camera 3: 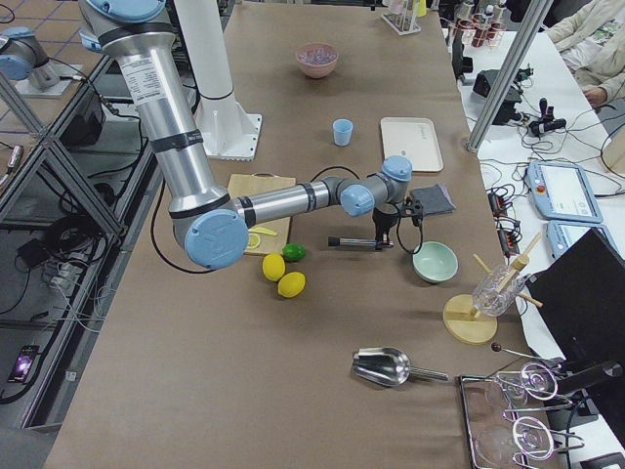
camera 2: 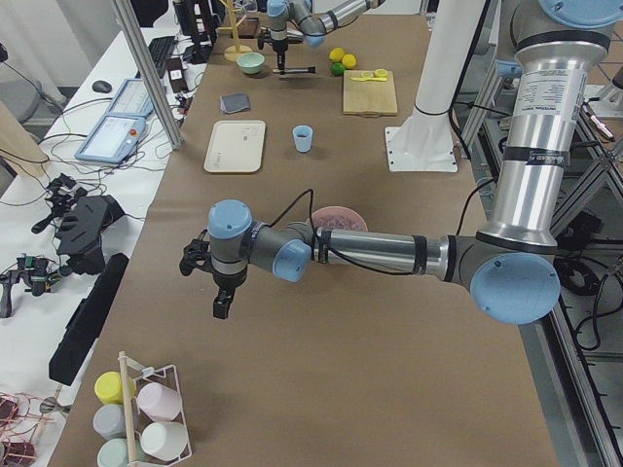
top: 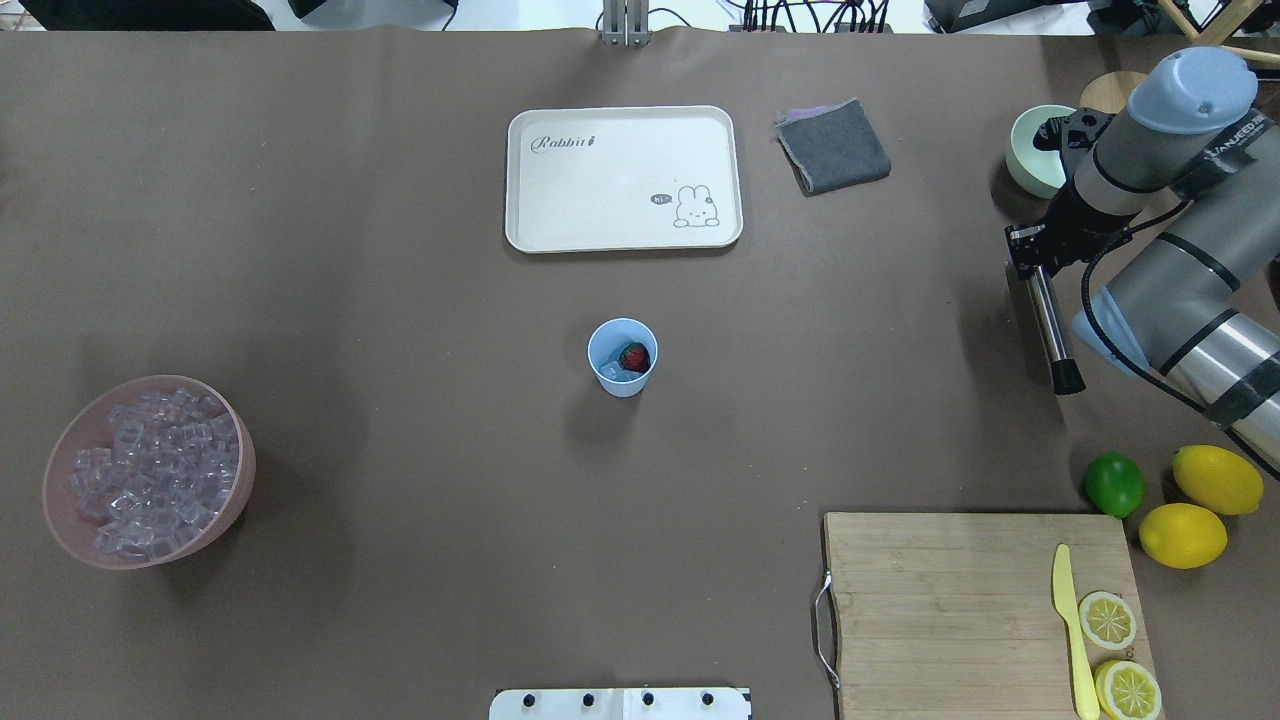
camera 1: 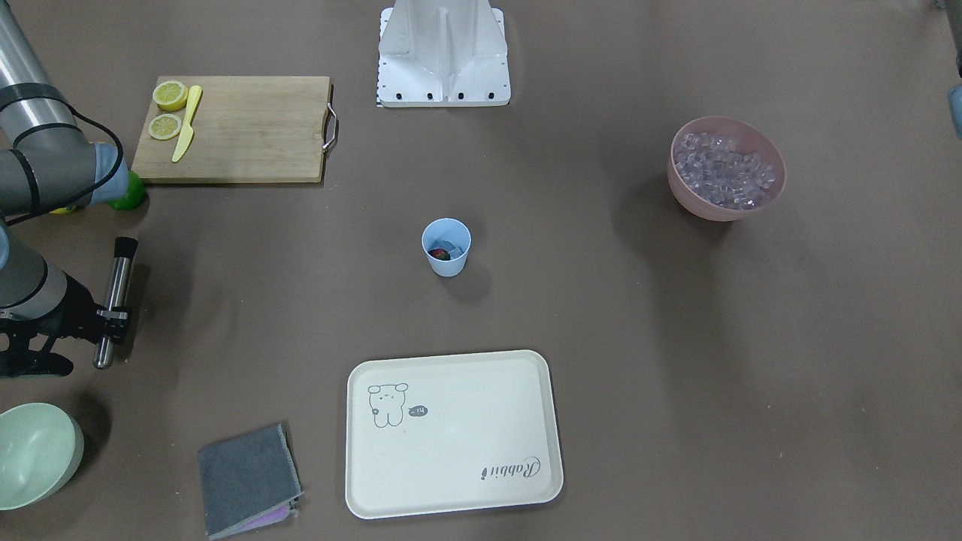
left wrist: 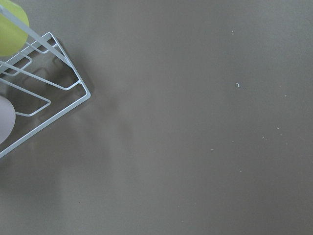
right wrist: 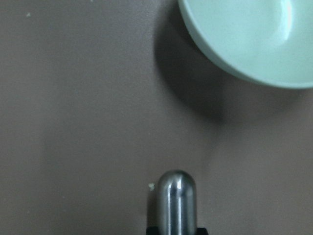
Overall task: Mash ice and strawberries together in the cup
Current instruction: 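Lower the muddler onto the table and open the right gripper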
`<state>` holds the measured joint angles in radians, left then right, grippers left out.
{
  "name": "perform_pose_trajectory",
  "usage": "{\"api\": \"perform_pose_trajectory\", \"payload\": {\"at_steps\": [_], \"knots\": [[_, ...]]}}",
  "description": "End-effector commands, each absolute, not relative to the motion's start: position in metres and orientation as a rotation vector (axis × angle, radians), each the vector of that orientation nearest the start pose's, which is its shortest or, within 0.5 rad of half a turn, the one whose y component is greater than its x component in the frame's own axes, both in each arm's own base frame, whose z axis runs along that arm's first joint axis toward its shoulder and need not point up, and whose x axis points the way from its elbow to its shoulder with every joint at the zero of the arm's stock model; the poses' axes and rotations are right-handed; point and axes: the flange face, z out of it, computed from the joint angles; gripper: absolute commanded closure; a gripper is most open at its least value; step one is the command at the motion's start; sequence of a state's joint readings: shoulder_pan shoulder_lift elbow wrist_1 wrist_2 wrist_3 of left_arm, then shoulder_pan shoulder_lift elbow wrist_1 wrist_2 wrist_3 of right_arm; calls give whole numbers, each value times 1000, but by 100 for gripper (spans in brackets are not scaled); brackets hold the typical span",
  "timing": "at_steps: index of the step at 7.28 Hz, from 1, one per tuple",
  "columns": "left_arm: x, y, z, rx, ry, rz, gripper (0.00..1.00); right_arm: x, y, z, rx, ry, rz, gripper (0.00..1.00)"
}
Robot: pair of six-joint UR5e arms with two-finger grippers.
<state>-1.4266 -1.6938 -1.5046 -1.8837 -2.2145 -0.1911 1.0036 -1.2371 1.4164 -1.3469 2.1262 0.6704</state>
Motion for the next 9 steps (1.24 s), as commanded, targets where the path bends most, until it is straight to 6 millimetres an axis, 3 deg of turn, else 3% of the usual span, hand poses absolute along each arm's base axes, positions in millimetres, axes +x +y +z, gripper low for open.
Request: {"api": "perform_pose_trajectory", "payload": {"at_steps": [1,2,3,4,5,7,9], "knots": [[8,-573,598,251,682,74,2,-282,-591,538,-5,-665,-4,24],[9,-573,598,250,682,75,2,-280,-592,539,3,-656,-1,0],[11,-574,598,248,682,78,2,-282,-595,530,18,-664,-14,0],[11,-575,597,249,682,78,2,-270,-600,527,31,-667,-7,0],[11,-575,596,251,683,79,2,-242,-611,525,57,-674,-22,0],[12,-578,592,258,684,81,2,-149,-629,544,76,-648,-80,0],[13,-577,592,253,693,82,2,-44,-609,578,61,-676,-132,0]]}}
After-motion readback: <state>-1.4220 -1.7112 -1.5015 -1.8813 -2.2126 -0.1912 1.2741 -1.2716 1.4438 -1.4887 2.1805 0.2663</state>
